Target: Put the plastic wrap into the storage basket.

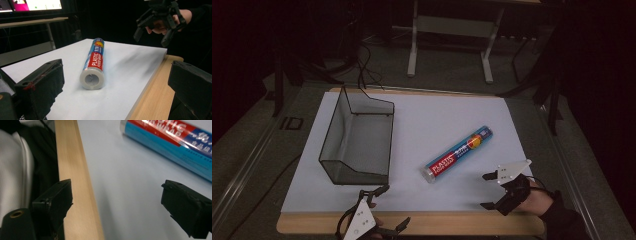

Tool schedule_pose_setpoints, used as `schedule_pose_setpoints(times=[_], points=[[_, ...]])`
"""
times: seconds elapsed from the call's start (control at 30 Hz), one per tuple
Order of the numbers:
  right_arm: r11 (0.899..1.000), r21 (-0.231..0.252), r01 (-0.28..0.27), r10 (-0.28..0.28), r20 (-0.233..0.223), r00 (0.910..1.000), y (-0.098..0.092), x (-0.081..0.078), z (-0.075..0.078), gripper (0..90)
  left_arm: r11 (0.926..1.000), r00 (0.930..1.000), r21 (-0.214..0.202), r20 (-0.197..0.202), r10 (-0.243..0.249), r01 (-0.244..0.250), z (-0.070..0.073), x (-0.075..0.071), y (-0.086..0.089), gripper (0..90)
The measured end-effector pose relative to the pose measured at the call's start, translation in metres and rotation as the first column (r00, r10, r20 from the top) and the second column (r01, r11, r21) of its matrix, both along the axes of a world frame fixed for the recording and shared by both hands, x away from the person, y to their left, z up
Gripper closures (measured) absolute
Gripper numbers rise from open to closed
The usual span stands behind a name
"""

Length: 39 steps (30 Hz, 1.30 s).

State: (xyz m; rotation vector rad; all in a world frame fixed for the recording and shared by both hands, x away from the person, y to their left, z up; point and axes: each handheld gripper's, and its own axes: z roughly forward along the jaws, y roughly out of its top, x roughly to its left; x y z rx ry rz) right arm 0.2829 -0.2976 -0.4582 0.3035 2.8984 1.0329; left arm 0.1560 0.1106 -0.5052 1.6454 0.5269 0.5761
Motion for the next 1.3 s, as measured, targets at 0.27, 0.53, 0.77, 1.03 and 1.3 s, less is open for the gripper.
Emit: schedule_pose_setpoints(times=[0.27,0.53,0.77,1.03,1.3], points=[[0.987,-0.151,-0.062,0.058,-0.03,0.9979,0.013,0.024,0.004,10.0,1.0,1.0,0.002,0.007,-0.002,0.002,0.001,-0.001,0.0,1.1],[0.958,-0.281,-0.062,0.059,-0.021,0.998,0.024,0.038,0.004,9.9,1.0,1.0,-0.001,0.006,-0.005,0.005,0.001,-0.001,0.0,1.1],[0.934,-0.349,-0.076,0.083,0.005,0.9965,0.029,0.047,0.006,10.0,1.0,1.0,-0.003,0.006,-0.004,0.004,0.001,-0.001,0.0,1.1],[0.91,-0.403,-0.096,0.127,0.051,0.9906,0.04,0.063,0.016,13.3,1.0,1.0,0.0,0.006,-0.001,0.001,0.001,-0.001,0.0,1.1],[0.887,-0.454,-0.091,0.149,0.094,0.9844,0.056,0.081,0.027,14.5,1.0,1.0,0.0,0.003,0.001,-0.001,0.001,-0.001,0.001,1.1]])
